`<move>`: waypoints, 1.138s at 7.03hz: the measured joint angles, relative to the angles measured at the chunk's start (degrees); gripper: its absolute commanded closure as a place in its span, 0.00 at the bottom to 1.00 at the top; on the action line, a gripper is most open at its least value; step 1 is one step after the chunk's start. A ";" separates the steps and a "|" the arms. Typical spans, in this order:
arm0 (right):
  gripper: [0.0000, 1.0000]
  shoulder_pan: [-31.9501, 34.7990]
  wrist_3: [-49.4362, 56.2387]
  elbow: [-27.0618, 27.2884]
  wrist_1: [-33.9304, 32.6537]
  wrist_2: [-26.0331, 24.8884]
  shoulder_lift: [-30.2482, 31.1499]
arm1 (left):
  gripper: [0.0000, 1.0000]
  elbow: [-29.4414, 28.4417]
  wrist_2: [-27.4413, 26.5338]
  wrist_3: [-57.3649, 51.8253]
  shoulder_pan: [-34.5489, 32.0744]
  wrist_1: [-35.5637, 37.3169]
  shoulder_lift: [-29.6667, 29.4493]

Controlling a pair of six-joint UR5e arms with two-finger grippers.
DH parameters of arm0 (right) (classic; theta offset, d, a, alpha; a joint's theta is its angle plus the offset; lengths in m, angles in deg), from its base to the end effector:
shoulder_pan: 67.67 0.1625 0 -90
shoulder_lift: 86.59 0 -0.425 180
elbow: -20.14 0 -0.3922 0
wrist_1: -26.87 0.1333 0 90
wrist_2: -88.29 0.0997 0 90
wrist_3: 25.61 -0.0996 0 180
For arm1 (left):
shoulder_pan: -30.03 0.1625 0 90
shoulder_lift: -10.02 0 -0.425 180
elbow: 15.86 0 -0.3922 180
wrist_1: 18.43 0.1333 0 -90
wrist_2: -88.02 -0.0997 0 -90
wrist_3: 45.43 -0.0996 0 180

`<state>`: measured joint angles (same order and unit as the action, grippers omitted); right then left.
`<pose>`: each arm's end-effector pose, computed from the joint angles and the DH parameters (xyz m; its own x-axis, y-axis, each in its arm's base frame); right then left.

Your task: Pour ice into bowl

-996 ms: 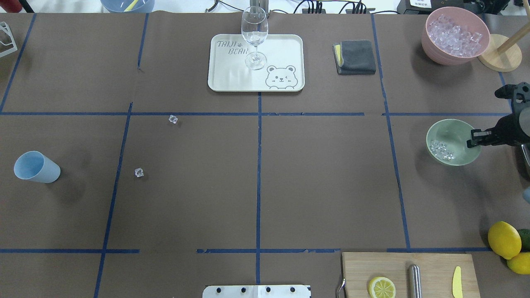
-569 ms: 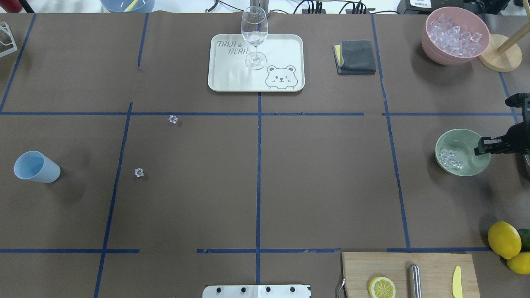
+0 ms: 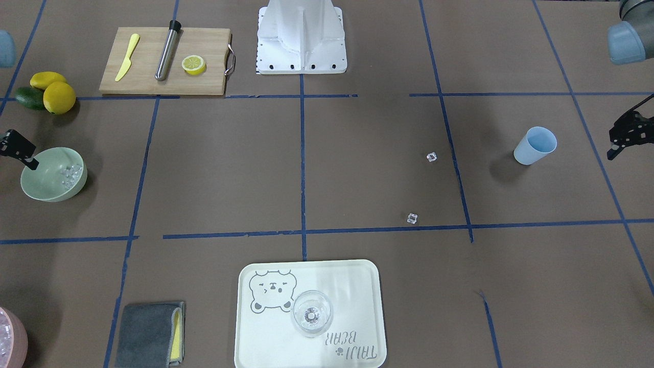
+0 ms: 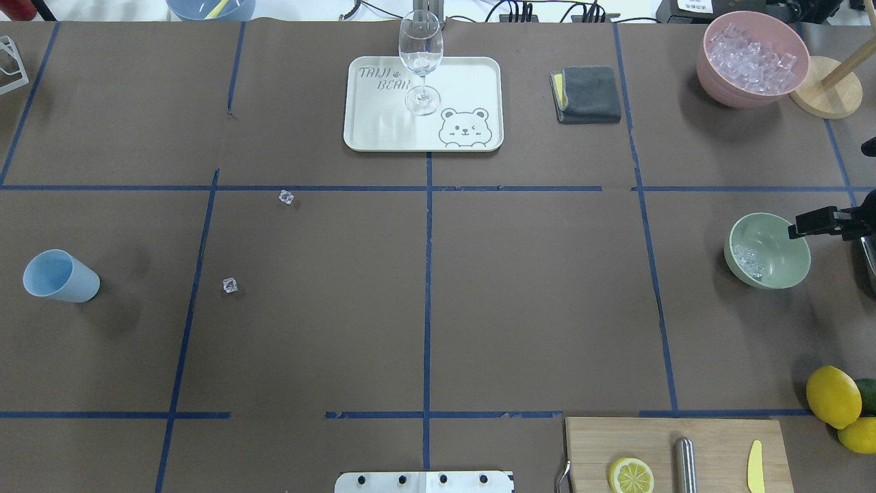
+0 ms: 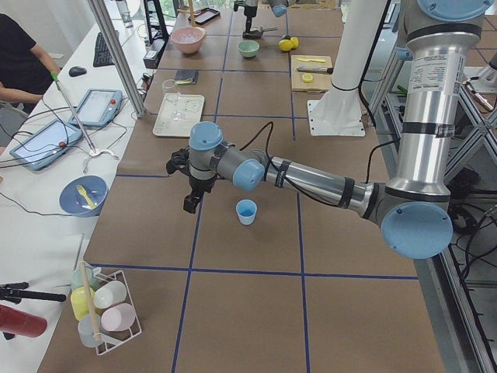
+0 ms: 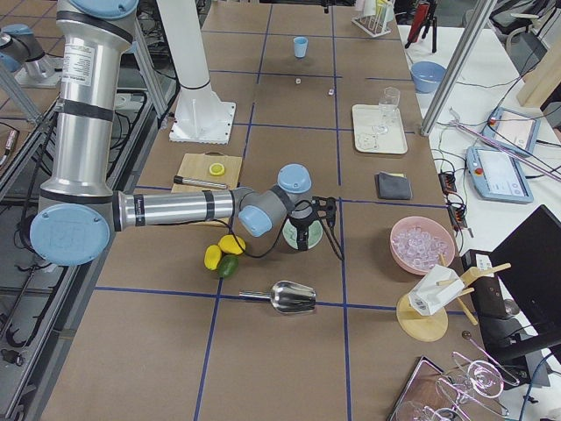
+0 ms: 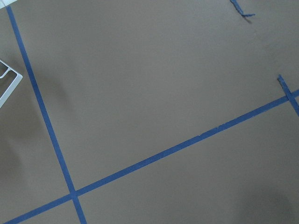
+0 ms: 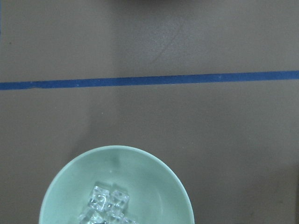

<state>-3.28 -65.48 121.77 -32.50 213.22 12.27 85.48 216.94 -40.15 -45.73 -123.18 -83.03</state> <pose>-0.1277 -0.4428 0.5768 0.6942 -0.0075 0.7198 -0.1096 0.9872 0.1161 0.0612 -0.5285 0.5086 0.6958 0.4079 -0.5912 -0.1515 0.8879 0.4344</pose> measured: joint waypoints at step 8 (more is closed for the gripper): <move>0.00 25.75 42.61 4.11 -33.52 12.95 -2.12 | 0.00 -8.48 3.04 -11.21 -10.07 1.83 0.25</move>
<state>22.48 -22.88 125.88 -66.03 226.17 10.15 77.00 219.98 -51.36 -55.80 -121.36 -82.78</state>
